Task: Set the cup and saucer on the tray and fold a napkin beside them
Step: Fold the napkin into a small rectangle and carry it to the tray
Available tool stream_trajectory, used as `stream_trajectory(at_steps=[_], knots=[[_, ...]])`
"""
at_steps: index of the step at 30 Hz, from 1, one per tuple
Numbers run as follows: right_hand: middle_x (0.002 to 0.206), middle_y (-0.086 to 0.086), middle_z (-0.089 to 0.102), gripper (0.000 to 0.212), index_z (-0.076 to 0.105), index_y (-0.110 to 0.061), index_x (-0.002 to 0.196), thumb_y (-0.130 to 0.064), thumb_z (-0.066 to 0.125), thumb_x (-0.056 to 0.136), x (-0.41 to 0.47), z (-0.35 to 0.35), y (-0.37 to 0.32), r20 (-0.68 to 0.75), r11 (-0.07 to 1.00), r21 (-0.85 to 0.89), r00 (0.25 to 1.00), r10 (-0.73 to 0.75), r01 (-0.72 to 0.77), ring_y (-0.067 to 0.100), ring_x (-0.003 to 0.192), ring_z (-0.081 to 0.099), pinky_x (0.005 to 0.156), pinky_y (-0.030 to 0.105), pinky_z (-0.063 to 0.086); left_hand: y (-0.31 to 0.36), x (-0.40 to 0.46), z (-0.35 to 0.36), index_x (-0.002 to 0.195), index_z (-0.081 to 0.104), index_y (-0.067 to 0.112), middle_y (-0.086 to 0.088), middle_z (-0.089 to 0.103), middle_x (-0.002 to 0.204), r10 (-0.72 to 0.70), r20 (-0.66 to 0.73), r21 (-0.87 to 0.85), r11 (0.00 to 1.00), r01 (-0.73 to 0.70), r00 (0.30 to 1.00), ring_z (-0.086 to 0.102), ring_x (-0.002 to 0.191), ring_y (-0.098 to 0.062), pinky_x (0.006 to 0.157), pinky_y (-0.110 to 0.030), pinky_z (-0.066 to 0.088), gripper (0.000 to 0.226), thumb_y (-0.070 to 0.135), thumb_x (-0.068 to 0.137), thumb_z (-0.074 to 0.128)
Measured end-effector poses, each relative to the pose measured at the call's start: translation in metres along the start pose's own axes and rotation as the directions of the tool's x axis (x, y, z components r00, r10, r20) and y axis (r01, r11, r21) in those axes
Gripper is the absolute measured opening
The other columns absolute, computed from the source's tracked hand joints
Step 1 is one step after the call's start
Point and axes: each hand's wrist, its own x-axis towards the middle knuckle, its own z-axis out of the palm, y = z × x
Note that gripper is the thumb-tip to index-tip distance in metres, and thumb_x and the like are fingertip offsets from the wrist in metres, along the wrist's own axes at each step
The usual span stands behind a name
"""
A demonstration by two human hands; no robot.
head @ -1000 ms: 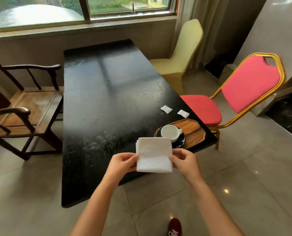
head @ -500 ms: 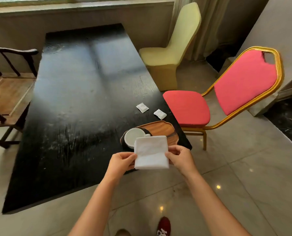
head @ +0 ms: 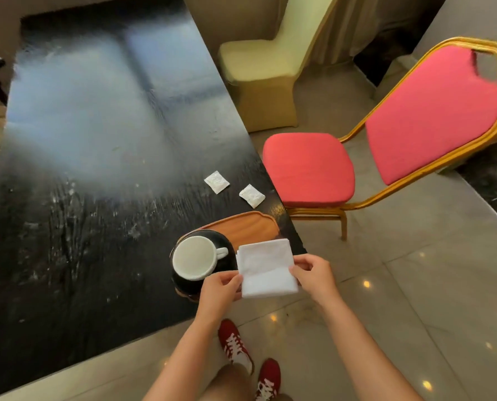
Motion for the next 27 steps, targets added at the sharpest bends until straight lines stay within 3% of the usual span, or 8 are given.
stream_trajectory(at_steps=[6, 9, 13, 16, 19, 21, 24, 27], knots=[[0.097, 0.007, 0.066, 0.023, 0.066, -0.007, 0.103, 0.000, 0.059, 0.083, 0.038, -0.005, -0.001, -0.001, 0.999, -0.001, 0.999, 0.045, -0.045, 0.021, 0.090, 0.062, 0.071, 0.028, 0.050, 0.006, 0.029, 0.022, 0.113, 0.066, 0.014, 0.010, 0.070, 0.094, -0.020, -0.019, 0.005, 1.000, 0.021, 1.000, 0.066, 0.087, -0.006, 0.070, -0.017, 0.054, 0.028, 0.008, 0.090, 0.053], [0.095, 0.002, 0.065, 0.024, 0.066, -0.010, 0.105, -0.001, 0.058, 0.084, 0.059, 0.000, -0.003, 0.044, 1.000, -0.014, 0.999, 0.028, -0.028, 0.015, 0.087, 0.062, 0.065, 0.023, 0.051, 0.007, 0.040, 0.030, 0.121, 0.061, 0.017, 0.016, 0.063, 0.098, -0.007, -0.112, 0.001, 1.000, 0.007, 0.994, 0.059, 0.087, 0.000, 0.057, -0.004, 0.048, 0.033, 0.008, 0.090, 0.055], [0.089, -0.004, 0.064, 0.029, 0.062, -0.017, 0.108, -0.002, 0.057, 0.084, 0.087, 0.010, -0.009, 0.089, 1.000, -0.002, 0.996, -0.027, 0.028, 0.011, 0.084, 0.061, 0.059, 0.018, 0.047, 0.004, 0.053, 0.048, 0.125, 0.054, 0.025, 0.011, 0.060, 0.112, -0.001, -0.289, -0.035, 0.999, -0.009, 0.957, 0.056, 0.094, 0.004, 0.061, 0.000, 0.046, 0.040, 0.008, 0.089, 0.057], [0.088, -0.001, 0.063, 0.032, 0.054, -0.021, 0.107, -0.001, 0.058, 0.082, 0.107, 0.015, -0.014, 0.109, 0.996, -0.003, 0.990, -0.094, 0.094, 0.015, 0.082, 0.061, 0.061, 0.023, 0.046, 0.006, 0.062, 0.069, 0.130, 0.047, 0.032, 0.017, 0.054, 0.118, 0.015, -0.411, -0.013, 1.000, -0.022, 0.911, 0.051, 0.111, 0.000, 0.084, -0.010, 0.045, 0.045, 0.010, 0.091, 0.053], [0.085, -0.002, 0.063, 0.023, 0.054, -0.023, 0.089, -0.002, 0.058, 0.081, 0.121, 0.019, -0.016, 0.124, 0.978, -0.093, 0.977, -0.174, 0.186, 0.014, 0.081, 0.059, 0.060, 0.019, 0.043, 0.011, 0.067, 0.090, 0.138, 0.031, 0.037, 0.023, 0.038, 0.131, 0.087, -0.492, 0.088, 0.995, -0.050, 0.866, 0.032, 0.119, 0.012, 0.103, -0.012, 0.026, 0.058, 0.008, 0.092, 0.048], [0.085, -0.001, 0.064, 0.019, 0.056, -0.022, 0.082, -0.004, 0.059, 0.082, 0.129, 0.022, -0.016, 0.120, 0.959, -0.146, 0.967, -0.226, 0.242, 0.013, 0.080, 0.059, 0.059, 0.014, 0.040, 0.012, 0.067, 0.102, 0.144, 0.021, 0.032, 0.013, 0.027, 0.148, 0.148, -0.509, 0.208, 0.977, -0.046, 0.848, 0.019, 0.132, 0.007, 0.109, -0.016, 0.015, 0.068, 0.004, 0.089, 0.049], [0.084, 0.000, 0.065, 0.013, 0.059, -0.021, 0.081, -0.008, 0.061, 0.083, 0.135, 0.023, -0.019, 0.137, 0.919, -0.196, 0.938, -0.319, 0.341, 0.014, 0.079, 0.060, 0.059, 0.013, 0.040, 0.006, 0.061, 0.115, 0.145, 0.026, 0.020, -0.011, 0.019, 0.156, 0.327, -0.406, 0.641, 0.767, 0.011, 0.853, 0.012, 0.144, -0.022, 0.112, -0.044, 0.013, 0.077, 0.007, 0.079, 0.062], [0.100, 0.002, 0.065, 0.014, 0.063, -0.017, 0.097, -0.013, 0.062, 0.084, 0.139, 0.018, -0.015, 0.222, 0.770, -0.347, 0.845, -0.487, 0.535, 0.019, 0.095, 0.059, 0.072, 0.027, 0.052, -0.001, 0.056, 0.123, 0.142, 0.036, 0.021, -0.015, 0.029, 0.152, 0.306, -0.253, 0.842, 0.536, 0.054, 0.918, 0.026, 0.139, -0.032, 0.108, -0.054, 0.022, 0.071, 0.032, 0.078, 0.064]])
